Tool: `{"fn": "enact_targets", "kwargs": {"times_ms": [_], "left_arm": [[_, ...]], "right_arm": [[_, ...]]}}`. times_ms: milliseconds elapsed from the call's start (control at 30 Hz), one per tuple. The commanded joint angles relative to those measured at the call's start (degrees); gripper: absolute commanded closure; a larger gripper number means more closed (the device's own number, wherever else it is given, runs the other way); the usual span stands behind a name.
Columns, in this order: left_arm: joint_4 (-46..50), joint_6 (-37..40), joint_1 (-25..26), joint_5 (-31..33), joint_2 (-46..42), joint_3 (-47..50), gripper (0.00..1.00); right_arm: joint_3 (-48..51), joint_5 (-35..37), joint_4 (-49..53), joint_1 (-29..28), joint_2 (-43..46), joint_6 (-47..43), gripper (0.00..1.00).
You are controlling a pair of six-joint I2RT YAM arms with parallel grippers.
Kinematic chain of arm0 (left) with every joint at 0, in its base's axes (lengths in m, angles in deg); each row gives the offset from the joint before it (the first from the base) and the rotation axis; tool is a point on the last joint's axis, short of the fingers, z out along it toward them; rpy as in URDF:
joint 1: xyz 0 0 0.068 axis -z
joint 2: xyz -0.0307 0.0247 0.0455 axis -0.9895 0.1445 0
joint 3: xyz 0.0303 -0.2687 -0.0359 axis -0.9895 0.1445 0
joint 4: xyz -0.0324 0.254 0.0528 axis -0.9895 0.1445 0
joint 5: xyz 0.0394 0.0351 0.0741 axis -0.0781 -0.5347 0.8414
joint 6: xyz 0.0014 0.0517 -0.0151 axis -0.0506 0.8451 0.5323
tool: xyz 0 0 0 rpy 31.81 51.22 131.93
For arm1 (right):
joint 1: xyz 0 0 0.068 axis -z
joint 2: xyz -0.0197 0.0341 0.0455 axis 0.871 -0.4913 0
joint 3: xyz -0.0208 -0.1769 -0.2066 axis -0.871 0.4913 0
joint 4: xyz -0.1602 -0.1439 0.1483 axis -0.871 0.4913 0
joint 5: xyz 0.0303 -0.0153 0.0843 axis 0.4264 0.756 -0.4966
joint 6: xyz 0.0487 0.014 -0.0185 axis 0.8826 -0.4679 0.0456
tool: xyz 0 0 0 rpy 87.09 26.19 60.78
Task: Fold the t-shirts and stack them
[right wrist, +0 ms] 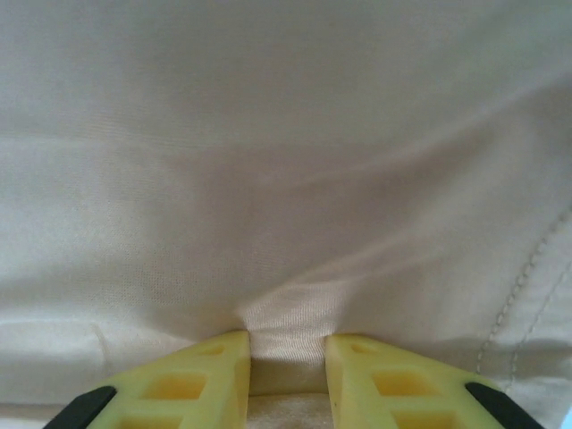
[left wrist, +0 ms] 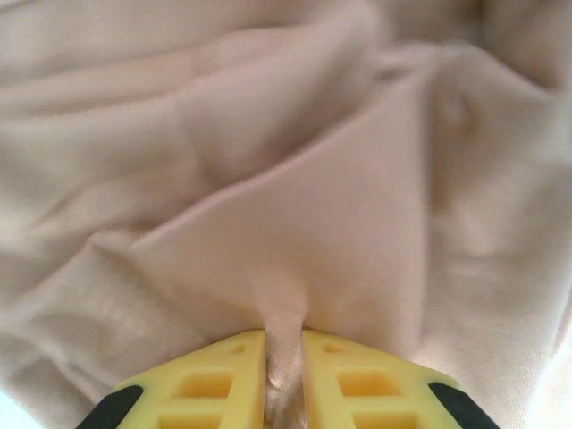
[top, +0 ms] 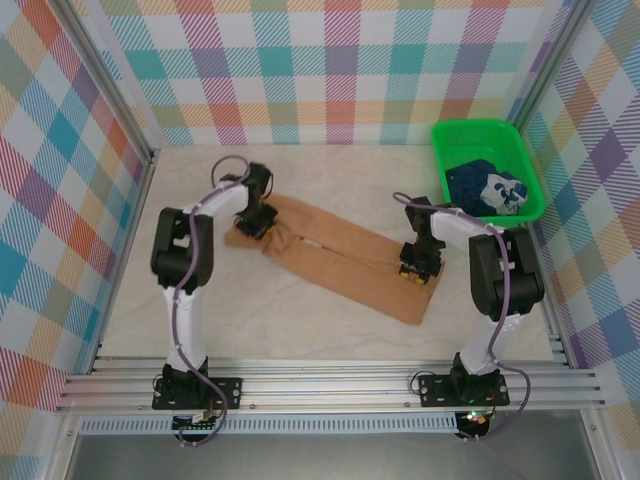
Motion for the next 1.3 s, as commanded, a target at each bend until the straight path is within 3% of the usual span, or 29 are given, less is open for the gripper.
{"fn": "enact_targets", "kwargs": {"times_ms": [0,100,200,300,400,533,667,733,833,1000,1100,1267], "left_arm": [[4.7,6.4,0.6,-1.4,11.8,-20.3,0.81],[7.1,5.8,1.9,-7.1,24.9,-41.7,0.81],[2.4,1.9,3.0,-12.0,32.7,-53.3,0.80],[-4.8,-1.8,3.5,-13.4,34.2,-53.5,0.80],[-7.6,-2.5,3.5,-14.0,34.3,-53.7,0.79],[-5.3,2.0,3.1,-11.6,29.2,-53.7,0.67],[2.7,6.3,3.5,-7.5,19.1,-50.9,0.60],[5.2,8.1,4.4,-7.0,12.3,-43.7,0.59],[5.0,10.0,6.8,-10.1,0.1,-24.1,0.61],[6.9,14.2,14.0,-16.2,-20.4,12.8,0.65],[6.1,12.8,19.6,-18.7,-31.5,31.2,0.65],[-5.9,1.9,29.8,-23.3,-40.9,49.1,0.59]], "right_arm": [[7.5,-7.1,-1.9,-2.7,3.0,14.6,0.70],[11.7,-10.9,-6.6,-9.7,4.6,24.7,0.70],[12.3,-14.7,-12.5,-17.1,4.1,33.9,0.69],[8.0,-16.3,-13.5,-22.3,1.1,37.8,0.69],[3.5,-16.2,-12.5,-24.0,-1.6,38.5,0.68],[1.8,-16.3,-10.0,-23.7,0.0,38.7,0.67],[1.2,-11.4,-4.1,-23.1,8.6,36.7,0.62],[0.9,-8.8,-0.9,-21.8,13.4,34.1,0.61],[3.3,-6.8,0.4,-18.2,20.2,29.0,0.60],[9.0,-7.1,-2.7,-13.5,27.0,8.2,0.63],[11.2,-9.3,0.1,-13.3,27.4,2.9,0.63],[17.7,-14.6,-0.9,-13.4,26.9,2.3,0.61]]}}
